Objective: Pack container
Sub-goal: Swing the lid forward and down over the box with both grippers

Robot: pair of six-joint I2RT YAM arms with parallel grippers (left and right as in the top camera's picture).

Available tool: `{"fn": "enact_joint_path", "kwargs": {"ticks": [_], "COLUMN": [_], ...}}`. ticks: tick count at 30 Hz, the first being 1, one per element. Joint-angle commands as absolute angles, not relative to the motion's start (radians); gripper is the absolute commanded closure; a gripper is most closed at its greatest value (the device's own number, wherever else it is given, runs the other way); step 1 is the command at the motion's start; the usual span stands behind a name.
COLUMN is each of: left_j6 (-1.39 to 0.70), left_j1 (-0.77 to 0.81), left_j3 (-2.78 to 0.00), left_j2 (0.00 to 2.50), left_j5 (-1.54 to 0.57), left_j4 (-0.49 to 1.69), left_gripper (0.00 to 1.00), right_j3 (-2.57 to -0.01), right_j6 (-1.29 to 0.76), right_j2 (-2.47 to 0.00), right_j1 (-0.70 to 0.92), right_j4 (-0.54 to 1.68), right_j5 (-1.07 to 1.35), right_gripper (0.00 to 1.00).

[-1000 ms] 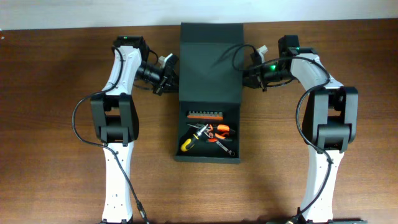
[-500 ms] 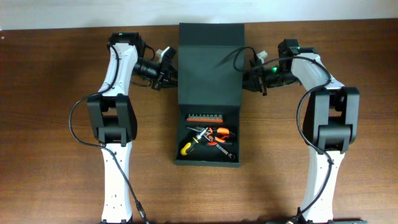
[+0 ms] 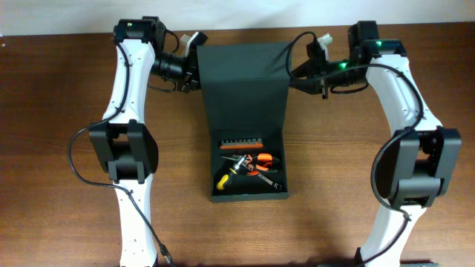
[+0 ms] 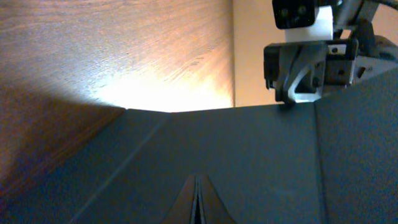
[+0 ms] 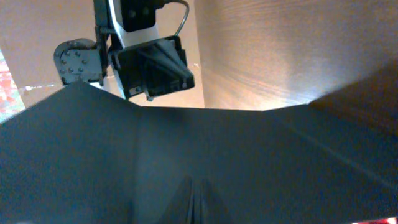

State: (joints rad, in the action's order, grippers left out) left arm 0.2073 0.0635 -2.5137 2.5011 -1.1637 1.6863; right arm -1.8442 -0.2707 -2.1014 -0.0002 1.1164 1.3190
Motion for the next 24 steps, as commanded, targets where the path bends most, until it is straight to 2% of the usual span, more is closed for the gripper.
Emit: {"fn": "enact_joint_path", "kwargs": {"ticks": [1,8,18,24], "left_j6": [0.171,0.168,0.125,0.125], "left_j1": [0.063,0.067,0.107,0.142], "left_j3": [-2.530,-2.530,-2.527,-2.527], "left_j2": [2.435,2.341,2.200,2.146], "left_j5": [-1.185,-1.179,-1.099,-1.090], "left_j4": [1.688,1.688,1.688,1.688], "left_gripper": [0.98,0.98,0.98,0.98], "right_j3": [-1.846,-1.846,-1.846,-1.844], "right_j6": [-0.236,-0.098,0.226,0.224], "right_j2": [-2.051,-2.017,-1.968,-1.897], "right_j1": [0.006,0.006,0.006,0.033], "right_j4": [1.148,1.315,1.701,1.699], "right_j5": [1.350,1.350,1.295,1.270], "right_gripper": [0.96,0.96,0.96,0.96]}}
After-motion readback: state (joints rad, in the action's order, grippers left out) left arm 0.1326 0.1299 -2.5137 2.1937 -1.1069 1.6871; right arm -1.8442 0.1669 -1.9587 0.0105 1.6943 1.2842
